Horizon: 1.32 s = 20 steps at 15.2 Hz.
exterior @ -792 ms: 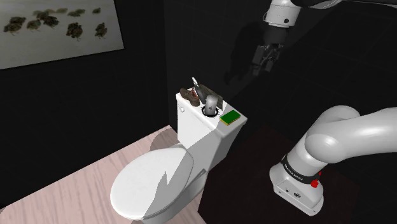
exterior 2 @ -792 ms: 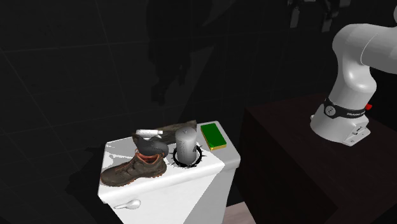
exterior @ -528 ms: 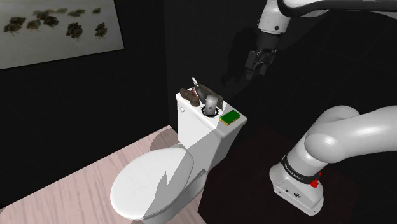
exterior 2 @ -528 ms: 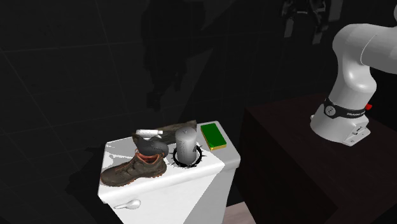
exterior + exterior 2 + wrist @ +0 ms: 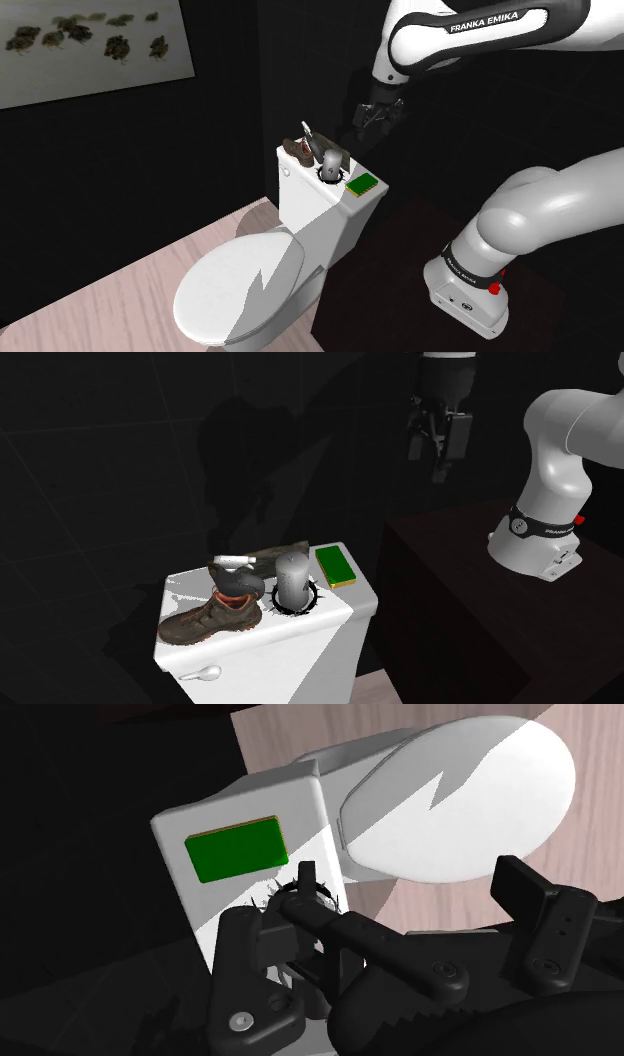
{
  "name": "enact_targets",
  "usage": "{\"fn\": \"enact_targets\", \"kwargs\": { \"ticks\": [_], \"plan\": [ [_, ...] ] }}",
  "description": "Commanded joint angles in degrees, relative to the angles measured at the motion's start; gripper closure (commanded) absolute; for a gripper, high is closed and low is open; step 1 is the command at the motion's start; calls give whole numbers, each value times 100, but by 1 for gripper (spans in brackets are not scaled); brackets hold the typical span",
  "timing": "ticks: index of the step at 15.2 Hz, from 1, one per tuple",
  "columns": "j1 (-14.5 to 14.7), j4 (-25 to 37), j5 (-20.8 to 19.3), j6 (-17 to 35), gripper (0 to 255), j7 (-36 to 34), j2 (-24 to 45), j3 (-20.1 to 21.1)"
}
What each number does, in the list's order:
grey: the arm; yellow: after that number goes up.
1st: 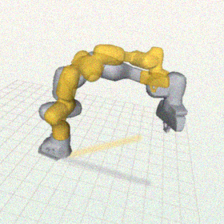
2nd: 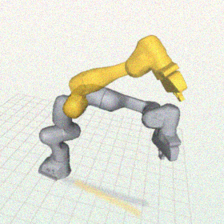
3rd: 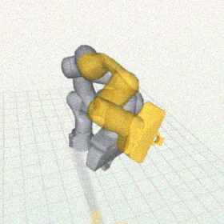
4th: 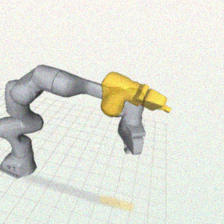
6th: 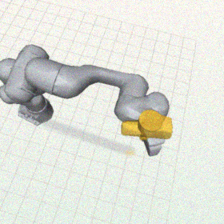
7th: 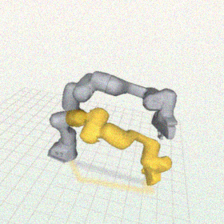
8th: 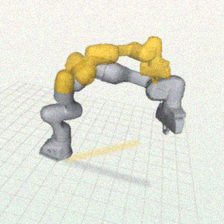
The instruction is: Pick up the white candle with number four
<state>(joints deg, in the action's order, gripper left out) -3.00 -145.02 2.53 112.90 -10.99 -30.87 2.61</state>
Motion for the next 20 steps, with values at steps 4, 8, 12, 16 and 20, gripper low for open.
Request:
{"fn": "enact_targets", "kwargs": {
  "ticks": [4,8,12,16,20],
  "plan": [
    [-207,-11,-175,1131,0,-711,966,225],
    [-395,174,-460,1911,0,-1361,1845,368],
    [-567,499,-903,2554,0,-2104,2757,432],
    [-650,955,-1452,3035,0,-2906,3666,356],
    [-601,1522,-1956,3368,0,-3662,4546,119]
  ]
}}
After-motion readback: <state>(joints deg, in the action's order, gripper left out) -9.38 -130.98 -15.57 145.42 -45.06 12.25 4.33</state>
